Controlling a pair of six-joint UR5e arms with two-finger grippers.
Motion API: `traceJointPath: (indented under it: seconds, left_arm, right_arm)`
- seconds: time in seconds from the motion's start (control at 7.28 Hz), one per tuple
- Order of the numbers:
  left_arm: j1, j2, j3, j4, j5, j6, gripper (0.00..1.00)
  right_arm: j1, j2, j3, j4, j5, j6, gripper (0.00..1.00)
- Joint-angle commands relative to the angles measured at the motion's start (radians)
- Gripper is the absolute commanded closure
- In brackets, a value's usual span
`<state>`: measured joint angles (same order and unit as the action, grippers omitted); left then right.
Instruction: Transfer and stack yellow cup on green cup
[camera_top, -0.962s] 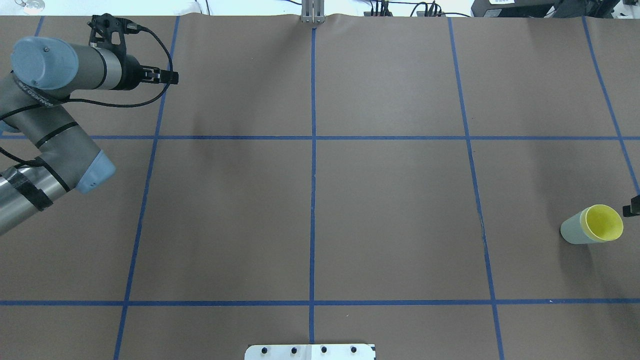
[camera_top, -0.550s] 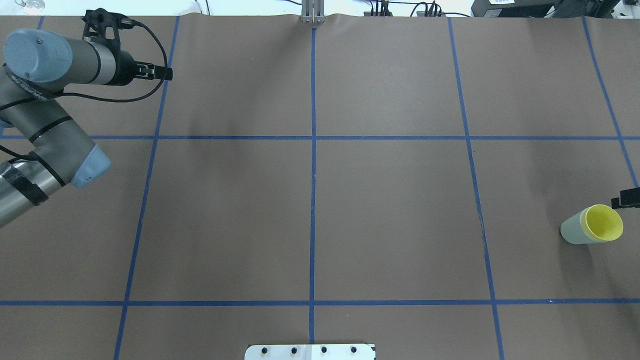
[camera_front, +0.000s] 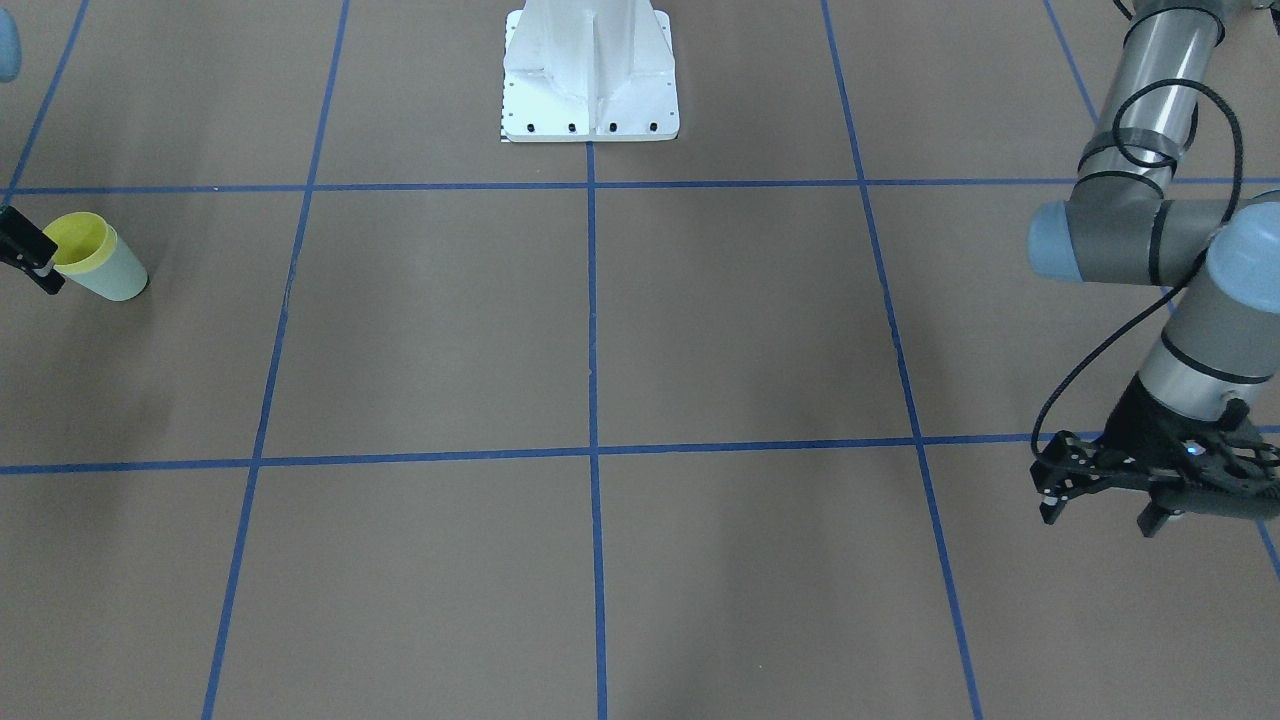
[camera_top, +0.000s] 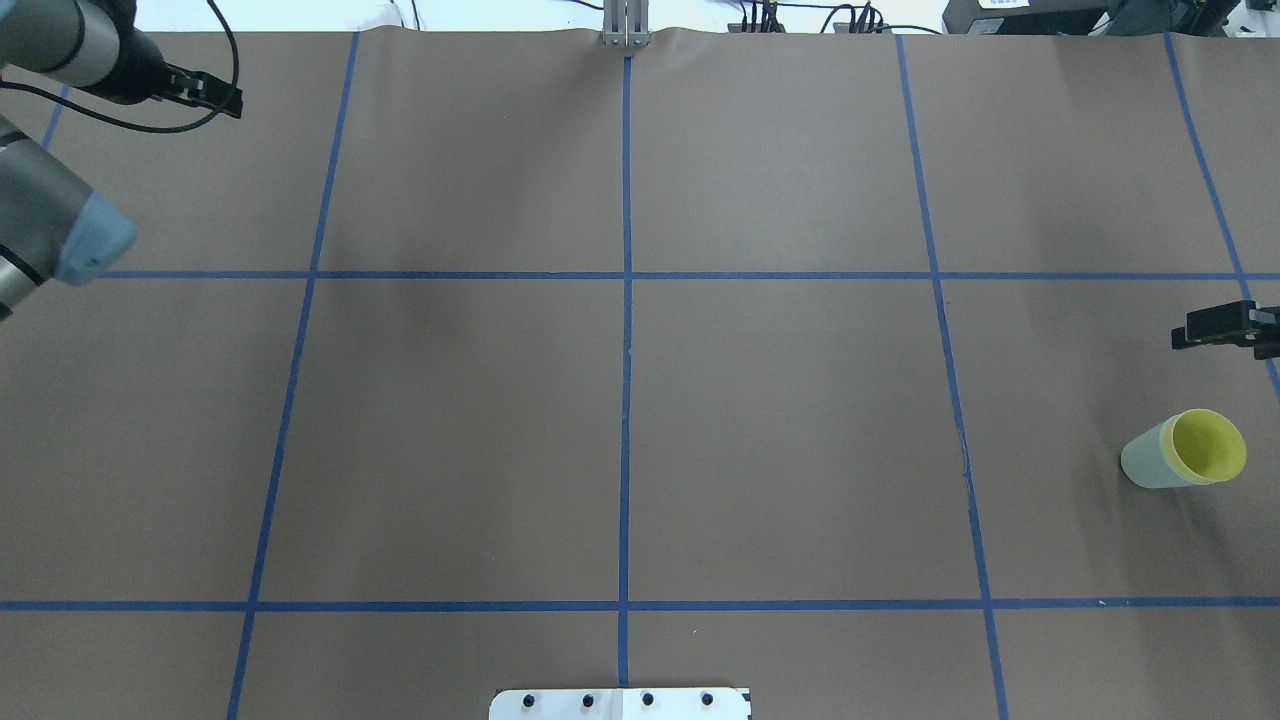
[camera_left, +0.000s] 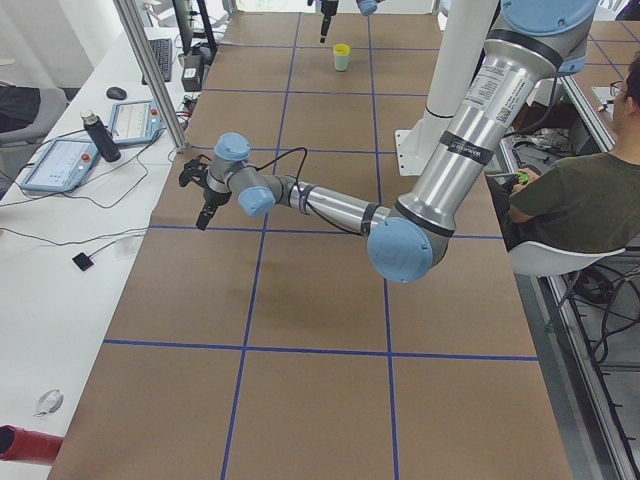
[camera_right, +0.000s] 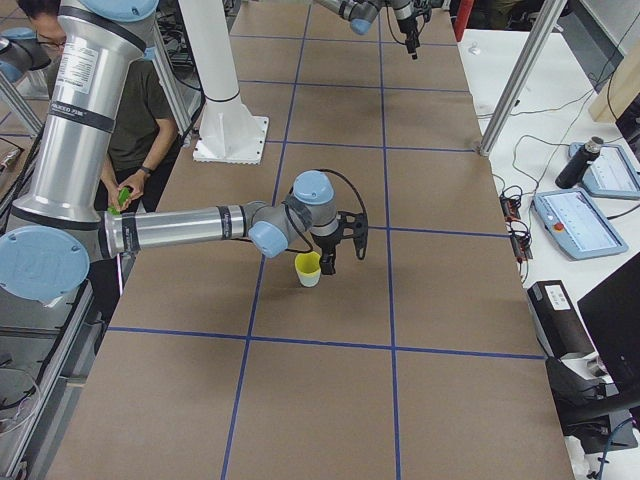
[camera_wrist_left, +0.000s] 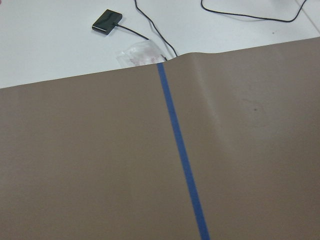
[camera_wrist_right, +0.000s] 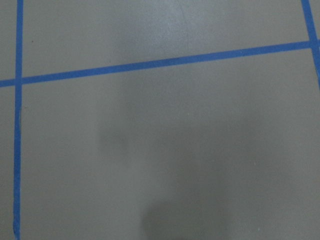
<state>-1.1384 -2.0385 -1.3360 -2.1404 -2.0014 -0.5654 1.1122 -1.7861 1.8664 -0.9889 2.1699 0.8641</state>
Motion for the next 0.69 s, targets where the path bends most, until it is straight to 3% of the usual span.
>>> traceJointPath:
  seconds: [0.0,0.14,0.41,0.55]
  left_arm:
    - [-0.128,0.09,-0.023,0.053,-0.229,0.101,0.0]
    - [-0.194,0.153,-0.05,0.053,-0.363,0.102,0.0]
    - [-0.227,0.327,-0.185,0.063,-0.41,0.305,0.0]
    - [-0.242,0.336,-0.198,0.117,-0.412,0.324,0.0]
  right_arm:
    - [0.021,0.042,-0.026,-0.008,0.002,-0.034,0.0]
    - [0.047,0.066,-0.041,-0.023,0.014,-0.037,0.0]
    - [0.099,0.103,-0.081,-0.059,0.021,-0.13,0.0]
    - [0.132,0.109,-0.085,-0.107,0.022,-0.207,0.0]
